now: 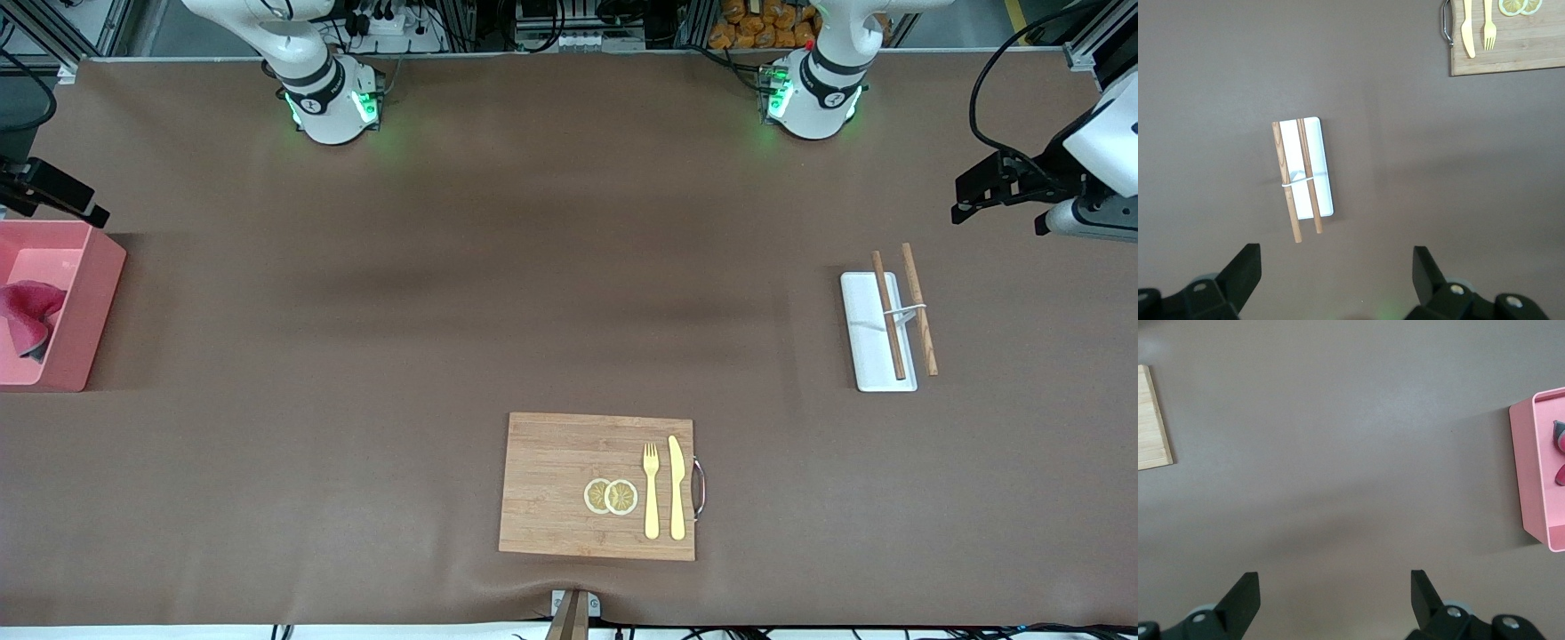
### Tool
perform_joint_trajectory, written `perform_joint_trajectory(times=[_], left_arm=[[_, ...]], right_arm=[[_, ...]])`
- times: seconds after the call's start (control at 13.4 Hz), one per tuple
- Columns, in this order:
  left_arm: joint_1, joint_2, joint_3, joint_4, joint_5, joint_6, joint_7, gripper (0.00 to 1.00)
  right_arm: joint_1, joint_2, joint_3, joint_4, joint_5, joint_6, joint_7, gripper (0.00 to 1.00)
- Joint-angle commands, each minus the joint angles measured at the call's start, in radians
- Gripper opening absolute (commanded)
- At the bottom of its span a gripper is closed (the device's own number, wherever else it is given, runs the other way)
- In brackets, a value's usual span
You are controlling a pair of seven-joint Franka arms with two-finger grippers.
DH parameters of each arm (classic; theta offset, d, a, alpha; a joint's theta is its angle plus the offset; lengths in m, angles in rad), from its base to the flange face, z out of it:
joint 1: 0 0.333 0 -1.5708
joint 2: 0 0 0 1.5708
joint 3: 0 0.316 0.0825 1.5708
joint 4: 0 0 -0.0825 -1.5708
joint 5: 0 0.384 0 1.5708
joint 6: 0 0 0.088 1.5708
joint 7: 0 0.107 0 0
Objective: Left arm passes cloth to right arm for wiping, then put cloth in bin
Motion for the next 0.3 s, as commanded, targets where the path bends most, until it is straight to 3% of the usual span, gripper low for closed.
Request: perform_joint_trajectory(times=[0.0, 0.22], left_arm=[[-0.002, 0.006, -0.004, 0.02, 0.021, 0.044, 0.006, 1.0], [-0.002, 0.004, -0.006, 0.02, 0.045, 0.062, 0.006, 1.0]], right_arm=[[0.011, 0.002, -0.005, 0.011, -0.005, -0.01, 0.018, 1.0], [0.011, 0.005, -0.005, 0.011, -0.005, -0.007, 0.018, 1.0]])
